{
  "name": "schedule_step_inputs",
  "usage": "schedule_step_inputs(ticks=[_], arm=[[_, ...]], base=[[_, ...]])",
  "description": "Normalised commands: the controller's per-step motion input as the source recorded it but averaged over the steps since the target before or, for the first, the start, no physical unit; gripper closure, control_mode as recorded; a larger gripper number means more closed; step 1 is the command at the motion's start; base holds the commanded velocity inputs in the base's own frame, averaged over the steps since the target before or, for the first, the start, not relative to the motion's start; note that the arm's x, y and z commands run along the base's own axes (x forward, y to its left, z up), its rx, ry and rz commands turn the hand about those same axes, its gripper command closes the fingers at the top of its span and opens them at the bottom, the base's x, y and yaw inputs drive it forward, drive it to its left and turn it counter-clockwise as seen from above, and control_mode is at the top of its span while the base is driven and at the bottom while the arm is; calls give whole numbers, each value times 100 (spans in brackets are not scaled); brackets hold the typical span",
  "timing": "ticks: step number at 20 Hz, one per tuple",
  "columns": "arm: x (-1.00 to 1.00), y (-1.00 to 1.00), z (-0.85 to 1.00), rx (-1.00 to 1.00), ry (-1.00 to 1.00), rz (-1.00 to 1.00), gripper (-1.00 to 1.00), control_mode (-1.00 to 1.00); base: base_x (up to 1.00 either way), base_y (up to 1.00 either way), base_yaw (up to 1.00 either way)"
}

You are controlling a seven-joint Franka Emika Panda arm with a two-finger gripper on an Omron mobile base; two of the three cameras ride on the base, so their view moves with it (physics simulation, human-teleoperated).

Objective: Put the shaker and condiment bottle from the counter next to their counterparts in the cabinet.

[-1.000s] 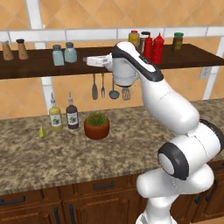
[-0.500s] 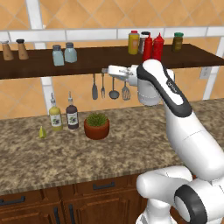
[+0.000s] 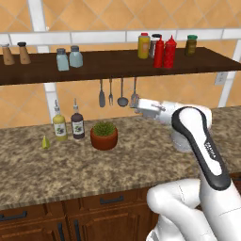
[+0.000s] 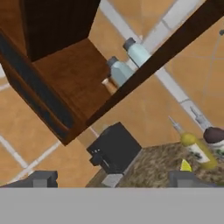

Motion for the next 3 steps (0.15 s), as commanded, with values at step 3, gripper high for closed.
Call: schedule_step_inputs(ticks=[3], arm=[[-100,-65,-23,19,5,0,-100,-100]], base=[[0,0,0]])
